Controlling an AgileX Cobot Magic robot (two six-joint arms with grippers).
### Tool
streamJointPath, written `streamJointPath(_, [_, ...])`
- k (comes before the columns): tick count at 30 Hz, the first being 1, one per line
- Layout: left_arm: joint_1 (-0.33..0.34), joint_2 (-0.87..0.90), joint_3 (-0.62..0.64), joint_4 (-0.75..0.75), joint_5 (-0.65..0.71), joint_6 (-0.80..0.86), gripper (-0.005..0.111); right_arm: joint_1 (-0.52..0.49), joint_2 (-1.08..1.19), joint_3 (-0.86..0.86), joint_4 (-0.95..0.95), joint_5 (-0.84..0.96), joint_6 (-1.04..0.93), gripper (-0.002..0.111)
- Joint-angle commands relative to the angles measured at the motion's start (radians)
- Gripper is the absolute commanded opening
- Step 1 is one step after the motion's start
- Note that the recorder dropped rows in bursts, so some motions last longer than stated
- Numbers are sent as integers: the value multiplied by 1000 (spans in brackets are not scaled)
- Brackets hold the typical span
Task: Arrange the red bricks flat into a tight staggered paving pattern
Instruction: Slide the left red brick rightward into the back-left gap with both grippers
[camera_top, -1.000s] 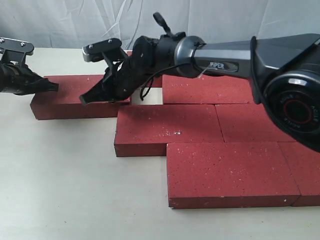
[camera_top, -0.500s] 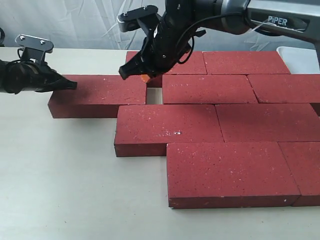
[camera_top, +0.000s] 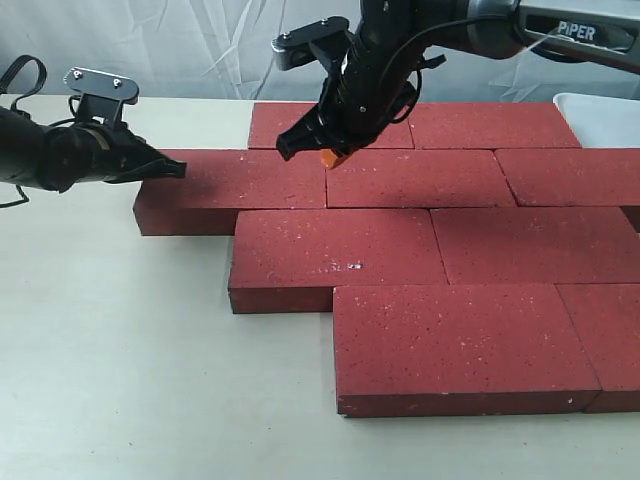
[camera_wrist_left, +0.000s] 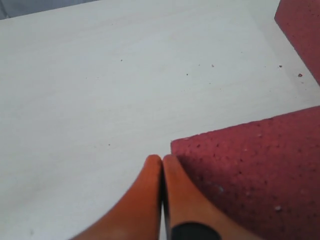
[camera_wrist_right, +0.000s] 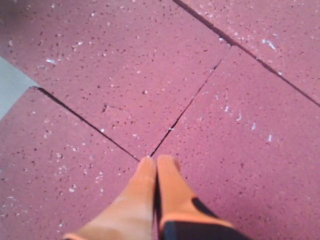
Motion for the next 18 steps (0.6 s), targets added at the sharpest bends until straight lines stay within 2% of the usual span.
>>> streamJointPath(1, [-18, 3, 0, -7, -19, -9, 0, -7, -10, 4, -7, 5, 1, -1])
streamJointPath(12, [-19, 3, 0, -3, 9, -1, 0, -7, -10, 4, -3, 3, 1, -1])
streamJointPath(18, [19, -35, 0, 11, 65, 0, 0, -9, -10, 4, 68, -7, 1, -1])
